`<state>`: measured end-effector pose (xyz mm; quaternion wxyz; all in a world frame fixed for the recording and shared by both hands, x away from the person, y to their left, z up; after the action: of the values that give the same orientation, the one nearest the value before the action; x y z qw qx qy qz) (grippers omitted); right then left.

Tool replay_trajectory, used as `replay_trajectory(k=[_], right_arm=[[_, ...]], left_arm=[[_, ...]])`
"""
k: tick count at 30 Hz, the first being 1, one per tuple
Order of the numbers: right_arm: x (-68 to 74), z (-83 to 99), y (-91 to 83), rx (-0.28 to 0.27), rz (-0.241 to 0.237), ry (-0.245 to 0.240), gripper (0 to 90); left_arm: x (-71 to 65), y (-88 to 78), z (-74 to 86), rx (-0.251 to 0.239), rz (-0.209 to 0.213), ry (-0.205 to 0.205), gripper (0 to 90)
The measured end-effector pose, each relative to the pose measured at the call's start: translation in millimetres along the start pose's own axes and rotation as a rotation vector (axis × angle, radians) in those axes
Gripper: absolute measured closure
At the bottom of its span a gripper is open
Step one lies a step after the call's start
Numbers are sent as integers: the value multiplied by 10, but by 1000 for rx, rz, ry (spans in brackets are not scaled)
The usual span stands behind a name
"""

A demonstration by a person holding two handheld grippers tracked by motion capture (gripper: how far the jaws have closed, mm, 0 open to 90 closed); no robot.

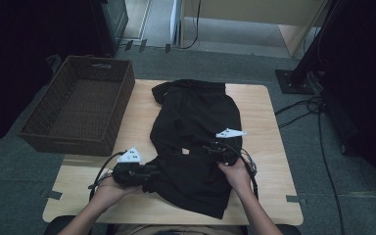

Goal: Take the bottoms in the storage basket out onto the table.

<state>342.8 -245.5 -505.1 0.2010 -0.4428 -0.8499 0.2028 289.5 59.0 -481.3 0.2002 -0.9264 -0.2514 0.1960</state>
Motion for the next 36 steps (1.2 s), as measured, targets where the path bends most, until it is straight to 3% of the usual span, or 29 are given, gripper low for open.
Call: replay_trajectory(k=[3,7,14,16,19,23,27,36], right_arm=[[98,-5,76,13,-12,-12,594],[191,10,166,34,-9,-30,589],[60,124,263,109,92,-89,520],[18,138,270,83,84,-66,529],[13,128,294,81,87,-82,526],[-106,100,369,26,98,-66,543],[-225,21,477,12,103,-62,555],[-589,-246,873,-62,158,-26,600]], left_arm=[[164,83,-217,-30,-58,6,659],[343,330,-393,-21,-74,2,659],[564,772,-321,81,-114,-11,659],[612,855,-256,100,-130,-10,662],[658,926,-198,115,-155,-2,665],[704,975,-221,92,-175,6,667],[812,1111,-319,93,-230,19,681],[1161,1383,-553,51,-288,1,677]])
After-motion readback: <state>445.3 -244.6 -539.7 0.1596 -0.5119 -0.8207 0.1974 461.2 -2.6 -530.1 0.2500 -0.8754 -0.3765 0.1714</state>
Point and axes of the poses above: each handheld gripper's, and its own axes: y roughly forward along the jaws, z roughly out of its underside, x roughly to its left, the point moved 3 cm from there along y, roughly forward along the jaws, and after that the axes turned 11 degrees about -x, right-handed, at the moved point
